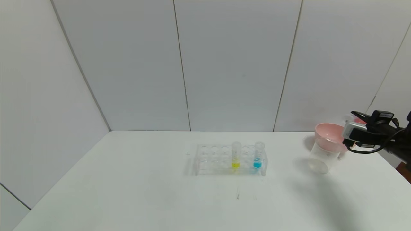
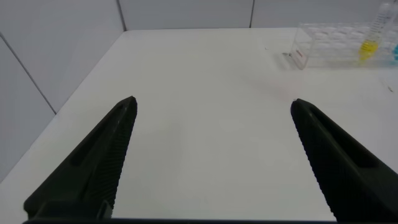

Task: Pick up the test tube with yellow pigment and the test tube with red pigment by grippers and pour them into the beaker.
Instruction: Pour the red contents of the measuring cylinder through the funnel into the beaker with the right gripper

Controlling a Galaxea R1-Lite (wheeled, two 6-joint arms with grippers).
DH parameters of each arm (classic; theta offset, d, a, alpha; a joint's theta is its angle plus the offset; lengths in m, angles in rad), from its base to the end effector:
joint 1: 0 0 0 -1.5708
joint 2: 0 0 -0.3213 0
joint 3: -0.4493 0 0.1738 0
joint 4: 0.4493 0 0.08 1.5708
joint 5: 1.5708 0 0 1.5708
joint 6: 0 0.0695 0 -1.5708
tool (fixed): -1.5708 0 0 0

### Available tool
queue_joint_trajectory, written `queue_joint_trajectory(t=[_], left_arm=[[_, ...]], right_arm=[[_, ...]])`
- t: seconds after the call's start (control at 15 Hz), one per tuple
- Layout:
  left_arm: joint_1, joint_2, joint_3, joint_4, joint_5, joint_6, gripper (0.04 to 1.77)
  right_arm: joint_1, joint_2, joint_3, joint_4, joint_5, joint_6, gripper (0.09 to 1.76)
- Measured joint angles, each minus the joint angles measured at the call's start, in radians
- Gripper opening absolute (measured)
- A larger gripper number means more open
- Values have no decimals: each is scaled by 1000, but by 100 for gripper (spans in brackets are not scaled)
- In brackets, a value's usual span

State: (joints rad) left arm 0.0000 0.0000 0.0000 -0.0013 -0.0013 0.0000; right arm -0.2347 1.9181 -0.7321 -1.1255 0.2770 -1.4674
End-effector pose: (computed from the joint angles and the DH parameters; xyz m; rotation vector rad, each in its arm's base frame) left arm -0.0152 -0.0001 0.0757 0.0000 -0.0013 -0.0013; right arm 0.3785 -0.0710 0.1765 -1.4514 0.0166 0.0772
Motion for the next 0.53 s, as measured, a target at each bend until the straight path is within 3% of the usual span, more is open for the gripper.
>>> queue_joint_trajectory(t=[0.53], left_arm=[[0, 0, 0, 0, 0, 0, 176]], right_arm=[[0, -6, 35, -40, -1, -72, 50]])
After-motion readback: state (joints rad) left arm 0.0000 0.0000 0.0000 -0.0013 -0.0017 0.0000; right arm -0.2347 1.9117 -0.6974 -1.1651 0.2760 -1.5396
